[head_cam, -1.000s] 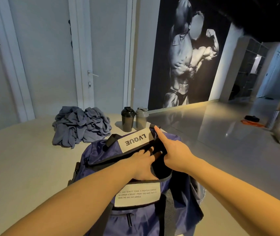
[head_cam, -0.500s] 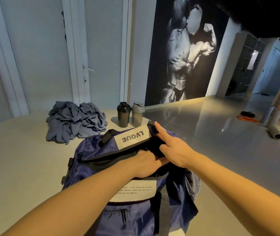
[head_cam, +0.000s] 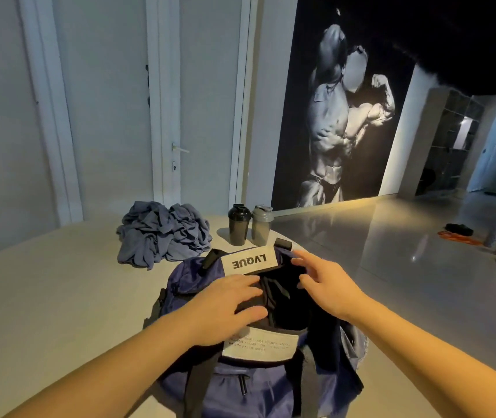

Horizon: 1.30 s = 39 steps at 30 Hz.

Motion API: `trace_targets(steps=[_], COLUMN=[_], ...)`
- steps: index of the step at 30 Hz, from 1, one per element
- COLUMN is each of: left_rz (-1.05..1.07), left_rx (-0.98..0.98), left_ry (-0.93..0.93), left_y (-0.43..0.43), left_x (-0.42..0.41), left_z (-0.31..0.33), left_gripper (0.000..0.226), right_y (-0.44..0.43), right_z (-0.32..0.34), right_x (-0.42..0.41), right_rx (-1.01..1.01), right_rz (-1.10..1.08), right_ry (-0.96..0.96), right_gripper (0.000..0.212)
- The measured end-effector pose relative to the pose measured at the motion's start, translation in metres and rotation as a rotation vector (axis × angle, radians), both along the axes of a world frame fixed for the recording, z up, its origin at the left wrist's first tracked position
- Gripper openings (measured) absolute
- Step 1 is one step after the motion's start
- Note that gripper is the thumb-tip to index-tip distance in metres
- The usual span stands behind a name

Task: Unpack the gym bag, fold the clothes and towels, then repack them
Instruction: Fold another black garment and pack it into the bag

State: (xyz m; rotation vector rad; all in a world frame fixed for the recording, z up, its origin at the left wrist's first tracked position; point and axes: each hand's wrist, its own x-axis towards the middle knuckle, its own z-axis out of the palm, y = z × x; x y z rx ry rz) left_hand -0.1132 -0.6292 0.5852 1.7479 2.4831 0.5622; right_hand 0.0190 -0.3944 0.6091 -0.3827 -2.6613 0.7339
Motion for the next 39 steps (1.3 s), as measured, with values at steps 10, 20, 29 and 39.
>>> trace_targets(steps=[10, 20, 29, 39], left_rz=[0.560, 0.486, 0.600, 0.584], left_rx=[0.283, 0.272, 0.196, 0.196], left_ry=[-0.430, -0.588, -0.360, -0.443], left_y=[-0.120, -0.081, -0.028, -0.051], left_x=[-0.008, -0.005, -0.015, -0.038], left_z=[-0.115, -0.130, -0.146, -0.122], left_gripper=[0.108, 0.104, 0.103, 0.087], right_y=[-0.137, -0.096, -0.036, -0.056], right_z=[-0.142, -0.144, -0.153, -0.115], right_x=[0.050, 0.001, -0.024, -0.018], right_rx=[0.288, 0.102, 0.065, 0.129], right_rz=[-0.408, -0.392, -0.352, -0.404], right_ry=[-0.025, -0.180, -0.113, -0.094], right_gripper=[0.086, 0.096, 0.089, 0.070])
